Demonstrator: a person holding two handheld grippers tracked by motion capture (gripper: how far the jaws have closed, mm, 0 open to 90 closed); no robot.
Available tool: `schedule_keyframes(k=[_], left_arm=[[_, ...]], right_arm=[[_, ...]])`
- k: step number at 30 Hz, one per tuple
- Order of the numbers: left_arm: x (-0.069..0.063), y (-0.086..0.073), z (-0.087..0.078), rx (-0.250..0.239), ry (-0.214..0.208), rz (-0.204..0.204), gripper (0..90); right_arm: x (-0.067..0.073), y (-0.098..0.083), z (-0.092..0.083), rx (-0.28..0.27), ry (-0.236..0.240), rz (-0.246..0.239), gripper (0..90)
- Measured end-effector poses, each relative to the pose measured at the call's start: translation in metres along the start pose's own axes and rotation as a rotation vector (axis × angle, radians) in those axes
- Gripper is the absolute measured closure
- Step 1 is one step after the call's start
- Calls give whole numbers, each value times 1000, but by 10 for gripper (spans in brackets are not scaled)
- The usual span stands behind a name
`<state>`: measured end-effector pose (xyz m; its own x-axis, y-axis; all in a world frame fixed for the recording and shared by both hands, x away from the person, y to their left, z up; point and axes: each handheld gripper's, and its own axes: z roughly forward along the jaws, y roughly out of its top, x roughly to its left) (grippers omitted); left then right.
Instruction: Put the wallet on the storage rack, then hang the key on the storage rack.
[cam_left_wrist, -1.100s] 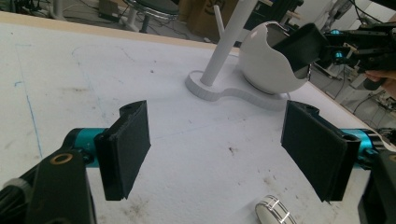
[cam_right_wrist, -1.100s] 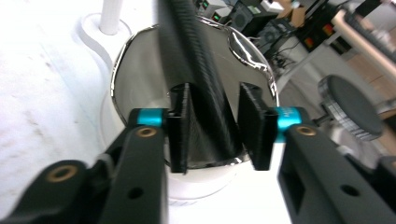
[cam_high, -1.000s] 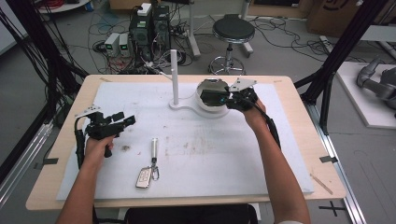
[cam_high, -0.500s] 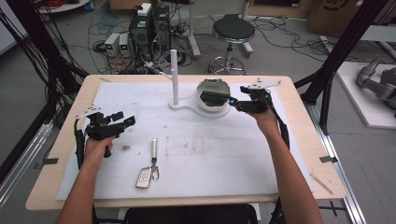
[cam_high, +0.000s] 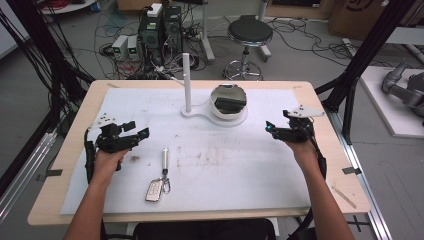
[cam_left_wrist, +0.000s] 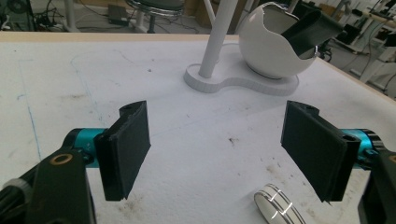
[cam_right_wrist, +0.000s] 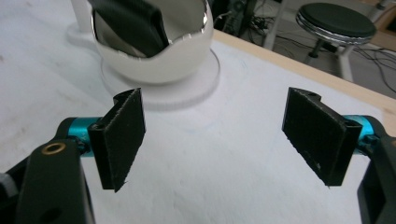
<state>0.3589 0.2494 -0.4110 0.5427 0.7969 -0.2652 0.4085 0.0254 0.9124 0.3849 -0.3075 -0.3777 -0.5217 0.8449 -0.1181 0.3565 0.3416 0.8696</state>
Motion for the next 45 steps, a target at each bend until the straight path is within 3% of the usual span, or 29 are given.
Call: schedule_keyframes(k=[5, 8, 12, 17, 36, 41, 45], left_arm=[[-7, -4, -1, 5, 30, 18, 233], [-10, -4, 0, 0, 46, 37, 226], [-11, -5, 2, -7, 40, 37, 190], [-10, -7, 1, -2, 43, 40, 190], [-14, -11, 1, 11, 36, 19, 197], [-24, -16, -2, 39, 9, 28, 289], [-35, -20, 0, 101, 39, 48, 348]], right_arm=[[8, -20, -12, -38, -22, -10, 208], [9, -21, -12, -28, 2, -18, 208], [6, -23, -12, -30, 10, 18, 208], [1, -28, -10, 27, 28, 78, 208], [2, -31, -13, 10, 23, 76, 208], [5, -31, -12, 19, 33, 59, 208], [6, -32, -11, 16, 36, 56, 208]])
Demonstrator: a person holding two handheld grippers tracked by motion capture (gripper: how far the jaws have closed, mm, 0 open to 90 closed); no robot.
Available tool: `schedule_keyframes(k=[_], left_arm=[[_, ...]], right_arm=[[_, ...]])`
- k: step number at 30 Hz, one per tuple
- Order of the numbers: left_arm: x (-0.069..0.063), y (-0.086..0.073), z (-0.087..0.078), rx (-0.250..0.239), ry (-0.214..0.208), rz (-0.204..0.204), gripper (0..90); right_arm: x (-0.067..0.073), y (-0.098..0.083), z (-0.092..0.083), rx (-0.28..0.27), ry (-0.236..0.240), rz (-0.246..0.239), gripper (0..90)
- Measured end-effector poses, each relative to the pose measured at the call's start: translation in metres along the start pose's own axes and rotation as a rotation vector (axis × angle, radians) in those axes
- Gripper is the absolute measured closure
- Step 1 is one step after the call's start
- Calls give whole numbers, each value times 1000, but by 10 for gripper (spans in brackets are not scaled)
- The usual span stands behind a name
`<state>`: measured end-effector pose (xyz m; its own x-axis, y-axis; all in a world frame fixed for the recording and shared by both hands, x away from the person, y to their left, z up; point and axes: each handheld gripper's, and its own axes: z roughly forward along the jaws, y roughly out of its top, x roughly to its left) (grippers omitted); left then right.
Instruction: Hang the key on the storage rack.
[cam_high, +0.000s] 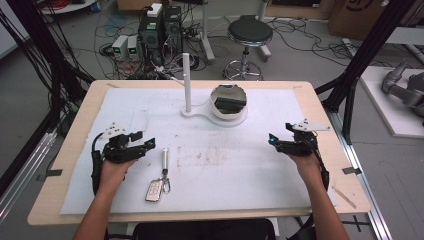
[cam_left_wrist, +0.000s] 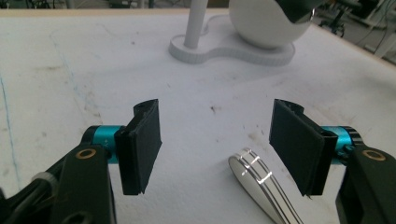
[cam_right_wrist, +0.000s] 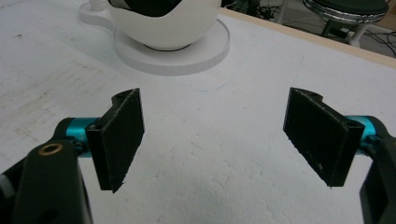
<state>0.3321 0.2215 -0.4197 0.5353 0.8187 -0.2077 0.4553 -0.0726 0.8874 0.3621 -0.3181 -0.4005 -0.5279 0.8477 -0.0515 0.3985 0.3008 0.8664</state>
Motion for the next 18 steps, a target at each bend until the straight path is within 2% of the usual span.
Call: schedule_keyframes(k=[4, 8, 11, 14, 18], left_arm=[[-11, -4, 3, 47, -8, -6, 364], [-23, -9, 9, 96, 5, -24, 322], [-32, -11, 15, 138, 8, -5, 321], [-38, -12, 21, 161, 7, 7, 318], [-44, -15, 29, 219, 28, 33, 323]], right_arm=[[0, 0, 1, 3, -4, -1, 209], [0, 0, 0, 0, -4, 2, 209], [0, 0, -1, -1, -8, 2, 209], [-1, 0, -2, -3, -11, 5, 209], [-2, 0, -3, -3, -21, 4, 209]])
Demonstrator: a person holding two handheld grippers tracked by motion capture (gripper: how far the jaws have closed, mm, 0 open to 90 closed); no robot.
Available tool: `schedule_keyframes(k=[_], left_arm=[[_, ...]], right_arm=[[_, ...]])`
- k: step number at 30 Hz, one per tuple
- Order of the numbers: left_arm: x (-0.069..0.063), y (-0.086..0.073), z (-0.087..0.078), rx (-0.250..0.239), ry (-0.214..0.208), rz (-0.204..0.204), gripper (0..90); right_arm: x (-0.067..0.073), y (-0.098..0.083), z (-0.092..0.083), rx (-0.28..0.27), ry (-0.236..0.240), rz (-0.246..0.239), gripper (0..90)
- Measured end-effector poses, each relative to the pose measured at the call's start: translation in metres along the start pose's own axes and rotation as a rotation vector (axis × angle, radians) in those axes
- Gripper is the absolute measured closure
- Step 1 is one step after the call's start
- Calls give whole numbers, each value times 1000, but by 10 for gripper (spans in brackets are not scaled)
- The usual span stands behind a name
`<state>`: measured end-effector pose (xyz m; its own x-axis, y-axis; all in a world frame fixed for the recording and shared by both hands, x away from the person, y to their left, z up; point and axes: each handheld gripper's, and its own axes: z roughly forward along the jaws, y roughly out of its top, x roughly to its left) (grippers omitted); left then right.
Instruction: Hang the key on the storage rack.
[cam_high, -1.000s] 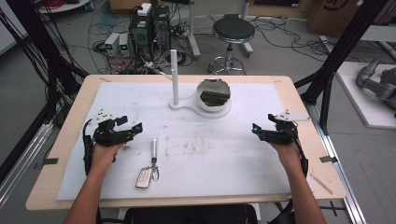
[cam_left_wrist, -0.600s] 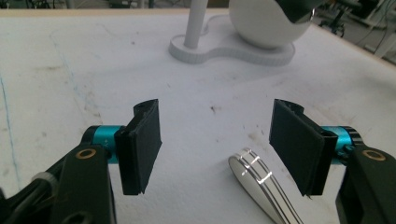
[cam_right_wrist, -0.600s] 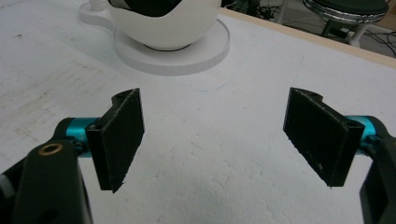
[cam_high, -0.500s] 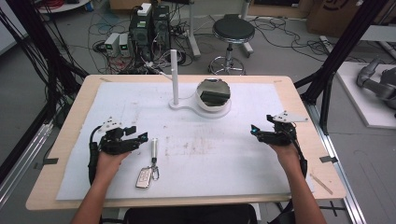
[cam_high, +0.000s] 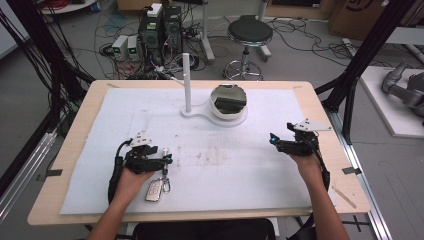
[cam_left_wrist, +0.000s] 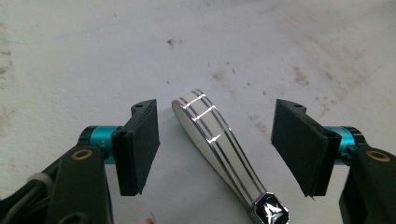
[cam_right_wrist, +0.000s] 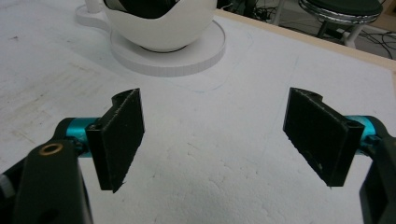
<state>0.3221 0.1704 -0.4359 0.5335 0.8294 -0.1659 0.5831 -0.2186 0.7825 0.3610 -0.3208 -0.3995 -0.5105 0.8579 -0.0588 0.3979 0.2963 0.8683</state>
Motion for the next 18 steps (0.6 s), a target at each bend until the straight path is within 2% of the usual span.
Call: schedule_keyframes(k=[2, 4, 7, 11, 13, 14, 15, 18], left_arm=[[-4, -1, 4, 31, 21, 12, 337], [-5, -1, 5, 42, 22, 17, 372], [-9, -3, 9, 82, 41, 49, 421], [-10, -4, 9, 97, 73, 82, 470], [-10, -4, 8, 97, 80, 98, 539], [-10, -4, 8, 97, 82, 97, 539], [-9, -4, 8, 96, 87, 101, 601], [-4, -2, 7, 99, 79, 82, 665]], right_arm=[[-1, 0, -1, -1, -3, 4, 209], [-2, -1, -1, -2, -5, 4, 209], [-3, -1, -1, 1, -11, 7, 209], [-3, -1, -1, -2, -12, 11, 209], [-3, -1, -1, -2, -14, 12, 209], [-3, -1, -1, -2, -14, 12, 209], [-4, -1, -2, -4, -17, 10, 209], [-3, -1, -1, -2, -15, 12, 209]])
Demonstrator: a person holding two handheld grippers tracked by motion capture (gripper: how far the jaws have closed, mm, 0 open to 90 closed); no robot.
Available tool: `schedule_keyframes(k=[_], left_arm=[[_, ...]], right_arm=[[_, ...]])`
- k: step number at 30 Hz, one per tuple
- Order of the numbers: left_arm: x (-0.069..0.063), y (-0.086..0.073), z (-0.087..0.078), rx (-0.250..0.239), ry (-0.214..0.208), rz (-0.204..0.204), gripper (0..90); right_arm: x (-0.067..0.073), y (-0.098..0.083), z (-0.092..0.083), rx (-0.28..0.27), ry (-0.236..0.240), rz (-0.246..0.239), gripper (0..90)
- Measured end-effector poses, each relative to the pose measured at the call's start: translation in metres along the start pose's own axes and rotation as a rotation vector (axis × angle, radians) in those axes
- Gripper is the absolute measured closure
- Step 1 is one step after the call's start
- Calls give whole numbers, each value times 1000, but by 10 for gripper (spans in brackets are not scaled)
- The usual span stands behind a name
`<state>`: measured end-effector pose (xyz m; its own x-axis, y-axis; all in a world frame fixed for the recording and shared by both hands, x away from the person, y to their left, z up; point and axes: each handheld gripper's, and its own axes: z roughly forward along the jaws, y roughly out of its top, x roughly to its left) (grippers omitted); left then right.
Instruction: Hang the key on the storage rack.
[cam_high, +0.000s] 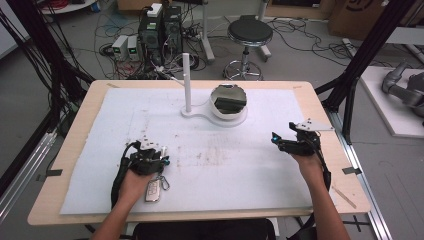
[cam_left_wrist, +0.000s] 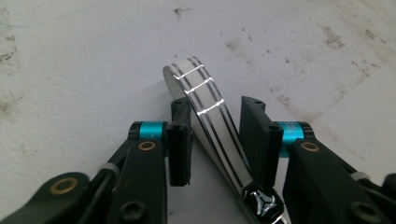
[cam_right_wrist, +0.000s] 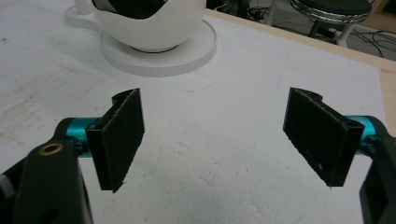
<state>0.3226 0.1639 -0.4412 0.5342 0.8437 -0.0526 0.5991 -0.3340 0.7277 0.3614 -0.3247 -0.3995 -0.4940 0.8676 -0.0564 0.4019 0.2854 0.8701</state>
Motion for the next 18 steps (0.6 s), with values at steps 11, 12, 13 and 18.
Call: schedule_keyframes(k=[11, 12, 13, 18], left_arm=[[24, 14, 8, -47, -52, -16, 742], [24, 14, 8, -47, -52, -16, 743], [26, 15, 8, -53, -46, -17, 743], [27, 21, 15, -57, -27, 15, 743]], right_arm=[[1, 0, 1, -1, 4, 2, 210], [1, 0, 1, -1, 4, 2, 210], [0, 0, 1, -1, 5, -1, 210], [1, 1, 2, -1, 7, 1, 210]])
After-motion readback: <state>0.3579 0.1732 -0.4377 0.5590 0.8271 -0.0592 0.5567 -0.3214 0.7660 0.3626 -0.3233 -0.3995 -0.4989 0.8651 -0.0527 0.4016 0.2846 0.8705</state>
